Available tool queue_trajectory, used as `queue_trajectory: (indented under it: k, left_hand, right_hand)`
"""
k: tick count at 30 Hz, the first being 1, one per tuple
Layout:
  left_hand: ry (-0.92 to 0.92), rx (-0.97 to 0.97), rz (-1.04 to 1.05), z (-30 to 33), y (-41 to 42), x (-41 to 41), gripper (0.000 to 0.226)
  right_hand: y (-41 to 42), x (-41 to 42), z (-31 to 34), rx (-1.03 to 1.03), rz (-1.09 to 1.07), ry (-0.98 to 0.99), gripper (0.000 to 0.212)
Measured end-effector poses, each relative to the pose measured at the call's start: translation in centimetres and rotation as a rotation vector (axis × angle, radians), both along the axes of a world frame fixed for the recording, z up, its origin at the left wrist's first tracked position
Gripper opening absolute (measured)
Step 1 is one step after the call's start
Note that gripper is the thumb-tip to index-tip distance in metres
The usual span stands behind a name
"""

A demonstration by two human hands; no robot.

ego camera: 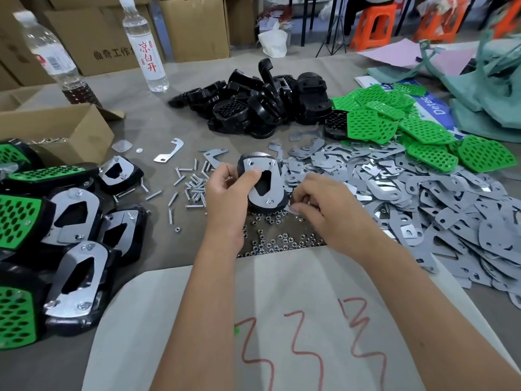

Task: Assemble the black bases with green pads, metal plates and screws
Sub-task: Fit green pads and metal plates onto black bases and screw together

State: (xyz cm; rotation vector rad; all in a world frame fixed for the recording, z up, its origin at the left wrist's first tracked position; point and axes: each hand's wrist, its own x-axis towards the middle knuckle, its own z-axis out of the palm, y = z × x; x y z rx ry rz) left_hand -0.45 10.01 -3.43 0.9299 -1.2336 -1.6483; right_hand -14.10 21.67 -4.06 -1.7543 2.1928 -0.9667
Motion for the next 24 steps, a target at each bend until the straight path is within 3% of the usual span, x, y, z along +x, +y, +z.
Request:
queue_trajectory:
  k: [5,12,15,20,24]
  left_hand:
    - [-0.004,-0.099,0.069,-0.1,0.1,-0.1,0.03]
    - [-0.039,-0.281,0.14,-1.7,0.4,1.0,0.026]
    - [-0.016,-0.282,0.203,-1.7,0.4,1.2,0.024]
    - [0.079,-0.203,0.287,-1.5,-0.1,1.2,0.03]
    - [0.091,-0.163,0.252,-1.5,-0.1,1.1,0.029]
  right_hand:
    - [0.4,-0.2,0.3,0.155,0.075,0.023,0.004]
    - [0.0,0.1,0.2,0.049,-0.003,0.034,0.005]
    - [0.0,0.7,0.2,0.077,0.032,0.071,0.021]
    - [-0.4,1.7,0.5,0.091,0.04,0.092,0.004]
    - [-0.5,1.4,0.2,0.092,0.019,0.114,0.006]
